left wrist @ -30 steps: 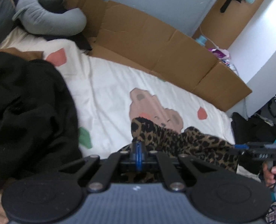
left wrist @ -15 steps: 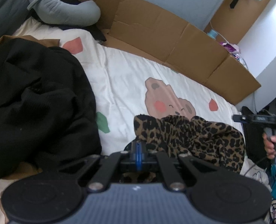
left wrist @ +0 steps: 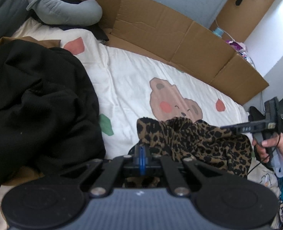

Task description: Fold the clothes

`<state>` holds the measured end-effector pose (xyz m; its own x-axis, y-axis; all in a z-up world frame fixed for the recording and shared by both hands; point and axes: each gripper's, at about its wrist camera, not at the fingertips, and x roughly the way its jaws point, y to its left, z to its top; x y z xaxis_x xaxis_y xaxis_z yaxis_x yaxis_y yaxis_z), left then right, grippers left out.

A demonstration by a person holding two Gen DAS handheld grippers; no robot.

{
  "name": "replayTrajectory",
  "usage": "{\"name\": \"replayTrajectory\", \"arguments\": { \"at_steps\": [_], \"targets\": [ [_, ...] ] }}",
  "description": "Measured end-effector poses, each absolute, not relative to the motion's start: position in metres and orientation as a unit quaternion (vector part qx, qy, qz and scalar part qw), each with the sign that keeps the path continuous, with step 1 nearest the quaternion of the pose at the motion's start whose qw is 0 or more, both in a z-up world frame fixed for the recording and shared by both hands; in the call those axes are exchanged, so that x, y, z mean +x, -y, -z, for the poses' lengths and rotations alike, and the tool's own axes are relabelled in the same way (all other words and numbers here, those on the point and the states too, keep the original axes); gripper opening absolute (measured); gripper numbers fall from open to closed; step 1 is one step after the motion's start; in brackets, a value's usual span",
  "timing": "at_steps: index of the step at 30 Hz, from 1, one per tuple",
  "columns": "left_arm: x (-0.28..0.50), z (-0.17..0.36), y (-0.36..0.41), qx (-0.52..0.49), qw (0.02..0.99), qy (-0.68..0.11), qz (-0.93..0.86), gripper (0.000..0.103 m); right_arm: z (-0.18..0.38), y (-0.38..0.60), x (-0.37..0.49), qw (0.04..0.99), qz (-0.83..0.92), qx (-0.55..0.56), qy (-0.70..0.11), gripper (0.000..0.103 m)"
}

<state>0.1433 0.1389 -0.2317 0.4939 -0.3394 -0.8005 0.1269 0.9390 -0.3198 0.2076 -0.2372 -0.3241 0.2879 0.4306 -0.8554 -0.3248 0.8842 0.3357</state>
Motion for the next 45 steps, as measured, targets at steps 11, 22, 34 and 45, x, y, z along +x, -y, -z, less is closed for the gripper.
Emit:
{"name": "replayTrajectory", "arguments": {
  "at_steps": [11, 22, 34, 45],
  "targets": [
    [0.147, 0.236, -0.139, -0.108, 0.856, -0.488, 0.134, 0.0, 0.348, 0.226, 0.201, 0.786, -0.246, 0.023, -0.567, 0.064],
    [0.157, 0.233, -0.137, -0.103, 0.861, -0.479, 0.139, 0.0, 0.344, 0.241, 0.2, 0.783, -0.249, 0.021, -0.57, 0.005],
    [0.177, 0.215, -0.13, -0.105, 0.877, -0.444, 0.154, 0.0, 0.269, 0.283, 0.178, 0.844, -0.219, 0.019, -0.489, 0.003],
    [0.19, 0.225, -0.125, -0.085, 0.867, -0.466, 0.154, 0.0, 0.307, 0.254, 0.167, 0.793, -0.233, 0.003, -0.563, 0.016]
  ]
}}
